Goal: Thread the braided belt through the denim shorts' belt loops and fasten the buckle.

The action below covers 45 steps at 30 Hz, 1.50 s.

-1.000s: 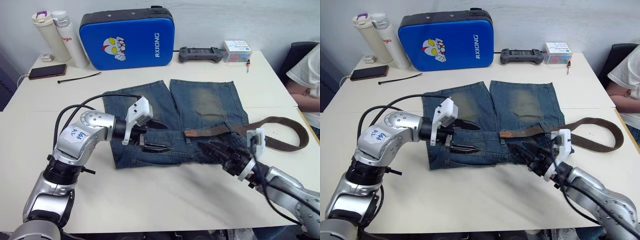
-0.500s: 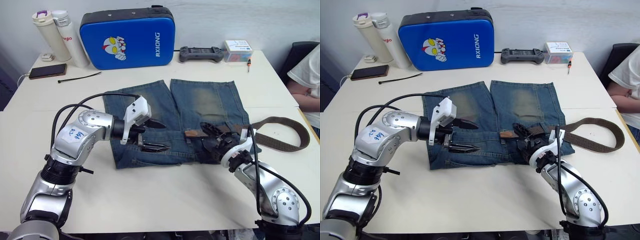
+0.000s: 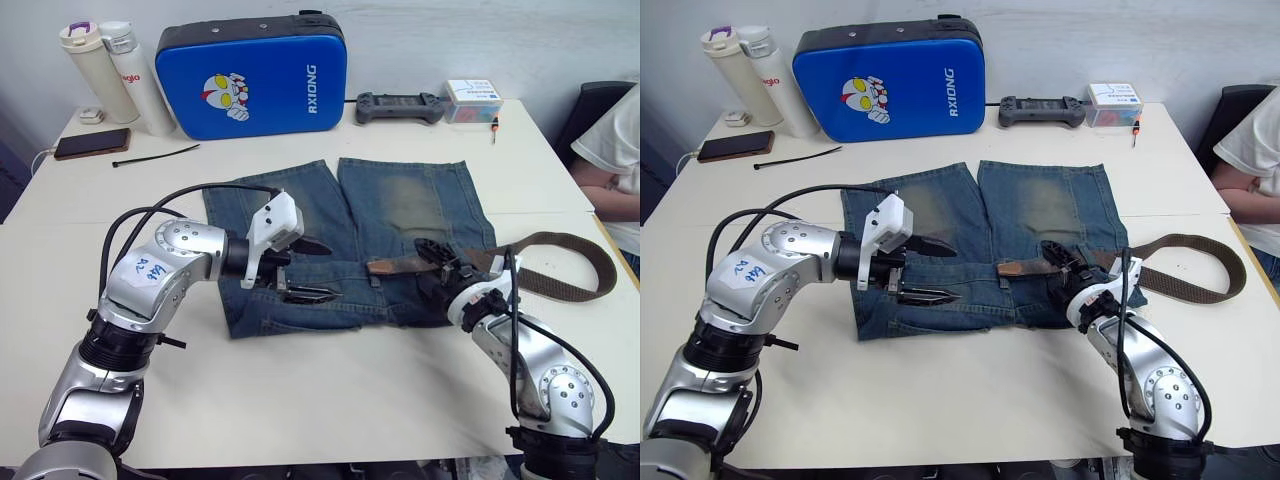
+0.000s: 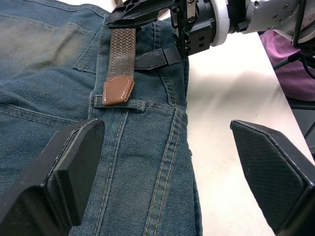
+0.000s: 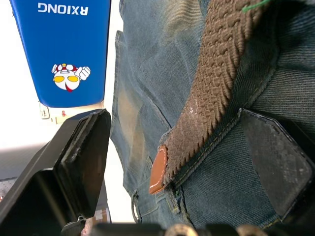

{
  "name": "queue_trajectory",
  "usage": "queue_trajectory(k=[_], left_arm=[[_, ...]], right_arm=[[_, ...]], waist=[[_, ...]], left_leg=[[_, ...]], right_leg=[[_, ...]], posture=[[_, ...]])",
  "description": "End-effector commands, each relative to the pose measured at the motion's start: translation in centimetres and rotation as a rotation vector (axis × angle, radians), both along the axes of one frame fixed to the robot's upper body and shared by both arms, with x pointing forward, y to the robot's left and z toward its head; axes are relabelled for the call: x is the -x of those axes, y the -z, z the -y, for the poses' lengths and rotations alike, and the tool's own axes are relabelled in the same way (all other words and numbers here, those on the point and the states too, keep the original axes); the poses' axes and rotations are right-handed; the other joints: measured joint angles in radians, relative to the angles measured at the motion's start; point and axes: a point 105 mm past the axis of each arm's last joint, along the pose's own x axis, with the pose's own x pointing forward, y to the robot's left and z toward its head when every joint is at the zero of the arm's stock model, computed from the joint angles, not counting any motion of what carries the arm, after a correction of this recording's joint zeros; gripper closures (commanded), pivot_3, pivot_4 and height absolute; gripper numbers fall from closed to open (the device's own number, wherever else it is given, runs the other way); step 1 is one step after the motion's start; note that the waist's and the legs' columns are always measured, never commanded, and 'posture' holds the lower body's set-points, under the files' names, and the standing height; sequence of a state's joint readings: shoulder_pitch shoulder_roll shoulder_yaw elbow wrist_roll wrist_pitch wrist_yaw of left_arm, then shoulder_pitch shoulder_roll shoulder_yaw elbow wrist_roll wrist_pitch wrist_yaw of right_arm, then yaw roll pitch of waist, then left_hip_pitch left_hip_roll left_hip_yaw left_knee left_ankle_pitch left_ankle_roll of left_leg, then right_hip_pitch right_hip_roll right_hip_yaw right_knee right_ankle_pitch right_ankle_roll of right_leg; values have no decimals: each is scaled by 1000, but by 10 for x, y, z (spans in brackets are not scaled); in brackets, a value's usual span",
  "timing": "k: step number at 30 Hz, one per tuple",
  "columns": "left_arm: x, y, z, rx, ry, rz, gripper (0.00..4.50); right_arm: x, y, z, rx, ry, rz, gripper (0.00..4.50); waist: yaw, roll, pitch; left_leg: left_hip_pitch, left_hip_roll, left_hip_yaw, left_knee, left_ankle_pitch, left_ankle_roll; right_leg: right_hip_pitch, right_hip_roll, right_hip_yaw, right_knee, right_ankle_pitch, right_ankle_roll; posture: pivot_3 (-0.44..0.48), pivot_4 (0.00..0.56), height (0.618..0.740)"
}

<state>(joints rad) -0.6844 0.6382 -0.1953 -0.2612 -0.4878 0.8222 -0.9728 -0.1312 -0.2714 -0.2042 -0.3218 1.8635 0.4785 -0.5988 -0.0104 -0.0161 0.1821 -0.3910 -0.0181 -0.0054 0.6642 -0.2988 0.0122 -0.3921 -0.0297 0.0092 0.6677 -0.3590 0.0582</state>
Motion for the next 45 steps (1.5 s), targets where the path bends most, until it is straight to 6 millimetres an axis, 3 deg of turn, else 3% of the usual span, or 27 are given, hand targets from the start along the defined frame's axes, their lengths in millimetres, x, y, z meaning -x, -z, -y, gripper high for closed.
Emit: queue_trajectory(k=[1,4,8,11,17,23,38,42,45], left_arm=[[2,-10,0,16,7,38,0],[2,-10,0,17,7,37,0],[2,-10,0,16,7,35,0],[3,-9,-1,11,13,29,0],[0,-10,2,16,17,31,0],[2,-10,1,10,27,28,0],[0,-11,-16,-28,-32,44,0],[0,-10,-23,-37,-59,40,0],[2,-10,-24,-37,-62,38,0]], right_arm=[[-7,1,2,-28,45,18,1273],[-10,5,1,-24,56,26,2825],[-12,-3,2,28,52,115,4472],[-10,-19,14,4,100,200,4472],[-12,-31,27,22,158,285,4472],[-4,-27,3,213,40,367,4472],[-3,-8,-39,390,-75,436,4472],[-9,-1,-26,465,-36,426,4472],[-13,-7,-12,497,0,450,4472]], waist=[[-1,0,0],[-3,0,0],[-4,0,0],[-7,0,0],[-15,0,0],[-17,0,0],[-20,0,0],[-19,0,0],[-17,0,0]], left_leg=[[0,0,0,0,0,0],[0,0,0,0,0,0],[0,0,0,-1,0,0],[0,0,0,-1,0,0],[0,0,0,-1,-1,1],[0,0,0,-1,-1,1],[0,0,0,-2,0,0],[0,0,0,-2,0,0],[0,0,0,-2,0,0]], right_leg=[[0,0,0,0,0,0],[0,0,0,1,0,0],[0,0,0,1,0,0],[0,0,0,1,0,0],[0,0,0,1,0,0],[0,0,0,1,0,0],[-2,0,0,1,0,0],[-2,0,1,1,0,0],[-2,0,0,1,0,0]], posture=[[0,150,740],[0,150,740],[0,150,740],[0,150,740],[0,150,740],[0,150,740],[0,150,740],[0,150,740],[0,150,740]])
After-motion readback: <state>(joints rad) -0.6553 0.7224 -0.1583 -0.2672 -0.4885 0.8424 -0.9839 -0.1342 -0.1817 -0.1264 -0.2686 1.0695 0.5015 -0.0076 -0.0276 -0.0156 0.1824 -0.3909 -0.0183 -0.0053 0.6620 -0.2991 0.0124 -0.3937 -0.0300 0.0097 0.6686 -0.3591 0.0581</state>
